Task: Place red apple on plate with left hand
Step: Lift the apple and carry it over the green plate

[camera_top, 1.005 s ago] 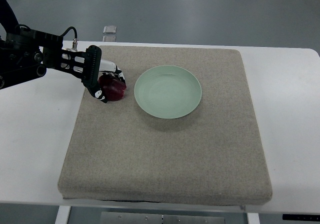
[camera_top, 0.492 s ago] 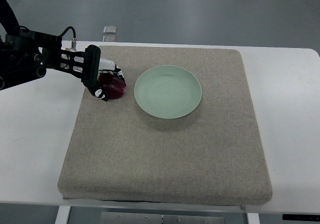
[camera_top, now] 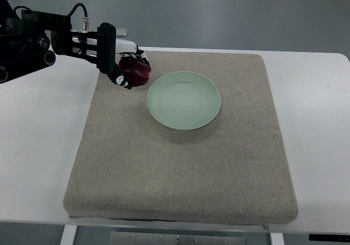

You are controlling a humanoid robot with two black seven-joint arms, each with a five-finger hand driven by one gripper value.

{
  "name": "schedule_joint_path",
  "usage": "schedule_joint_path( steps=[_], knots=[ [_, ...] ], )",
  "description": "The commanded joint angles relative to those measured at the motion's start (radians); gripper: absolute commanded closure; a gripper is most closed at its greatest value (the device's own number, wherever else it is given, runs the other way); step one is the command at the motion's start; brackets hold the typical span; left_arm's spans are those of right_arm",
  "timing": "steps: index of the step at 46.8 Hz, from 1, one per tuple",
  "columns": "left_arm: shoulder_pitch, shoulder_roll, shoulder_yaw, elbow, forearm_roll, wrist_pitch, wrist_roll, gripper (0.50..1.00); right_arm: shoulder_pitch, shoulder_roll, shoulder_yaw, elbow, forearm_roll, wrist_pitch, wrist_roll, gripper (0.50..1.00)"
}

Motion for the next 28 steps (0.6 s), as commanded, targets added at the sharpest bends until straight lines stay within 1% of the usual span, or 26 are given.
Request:
schedule_joint_path(
  steps=[1, 19, 28],
  knots=[
    [0.000, -0.025, -0.004, -0.002, -0.004, 0.000, -0.001, 1.000, 0.000, 0.000, 0.000, 0.000, 0.000, 0.000, -0.001, 0.568],
    [0.023, -0.166, -0.015, 0.003, -0.012, 0.003, 0.000, 1.000, 0.000, 0.000, 0.000, 0.000, 0.000, 0.000, -0.001, 0.570],
    [0.049, -0.201, -0.013, 0.019, -0.010, 0.010, 0.000, 1.000, 0.000, 0.000, 0.000, 0.000, 0.000, 0.000, -0.001, 0.570]
  ],
)
